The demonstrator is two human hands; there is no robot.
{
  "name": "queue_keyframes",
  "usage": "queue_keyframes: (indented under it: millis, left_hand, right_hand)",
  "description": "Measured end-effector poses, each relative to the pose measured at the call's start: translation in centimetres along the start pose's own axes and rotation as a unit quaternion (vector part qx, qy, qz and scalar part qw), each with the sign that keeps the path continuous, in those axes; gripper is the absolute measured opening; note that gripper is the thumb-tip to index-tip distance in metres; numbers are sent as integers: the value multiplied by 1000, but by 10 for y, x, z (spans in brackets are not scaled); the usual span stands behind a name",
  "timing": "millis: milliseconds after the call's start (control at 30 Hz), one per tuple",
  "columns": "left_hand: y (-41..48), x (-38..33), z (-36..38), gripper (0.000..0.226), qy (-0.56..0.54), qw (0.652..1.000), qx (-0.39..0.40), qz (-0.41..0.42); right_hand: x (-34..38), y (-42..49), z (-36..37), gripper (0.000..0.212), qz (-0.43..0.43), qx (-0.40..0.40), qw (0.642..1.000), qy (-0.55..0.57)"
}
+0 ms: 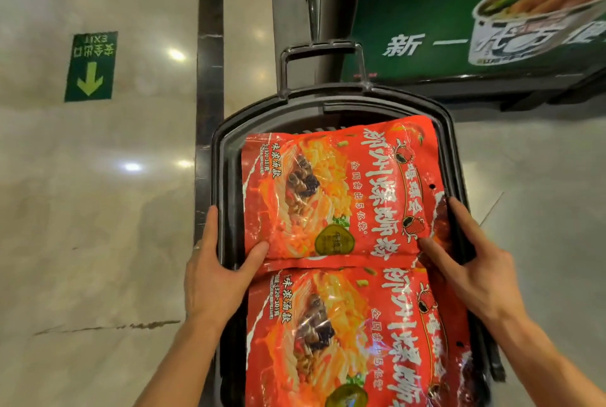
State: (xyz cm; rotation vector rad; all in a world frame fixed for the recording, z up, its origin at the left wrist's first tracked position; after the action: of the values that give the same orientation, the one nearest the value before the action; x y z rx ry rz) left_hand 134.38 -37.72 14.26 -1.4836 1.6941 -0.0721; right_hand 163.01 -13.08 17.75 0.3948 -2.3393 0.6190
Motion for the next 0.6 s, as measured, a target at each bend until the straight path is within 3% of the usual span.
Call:
queue_keyframes:
  millis: [200,400,600]
  left_hand:
    - [-112,-60,-131,133,-32,999,-39,-5]
    - [-236,-143,-308,124,-48,993,-103,24]
    - [-286,-193,-441,126,-93,982,-154,60]
  right_hand:
    - [136,-67,-98,84,-22,13,1000,-3]
    - [324,-142,-209,81,-116,26,993,-12]
    - [468,-176,-253,77,-207,22,978,13]
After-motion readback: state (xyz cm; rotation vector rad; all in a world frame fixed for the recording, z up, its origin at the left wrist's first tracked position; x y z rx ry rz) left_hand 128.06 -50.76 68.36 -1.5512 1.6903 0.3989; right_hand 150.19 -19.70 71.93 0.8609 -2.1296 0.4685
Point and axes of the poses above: each hand's wrist, its own y-axis towards the middle knuckle, its own z-axis out of the palm, x = y × z, the point moved 7 cm from there along y, towards the middle knuckle, and after that the axes turned 9 degrees about -z, right-handed, at the moved point
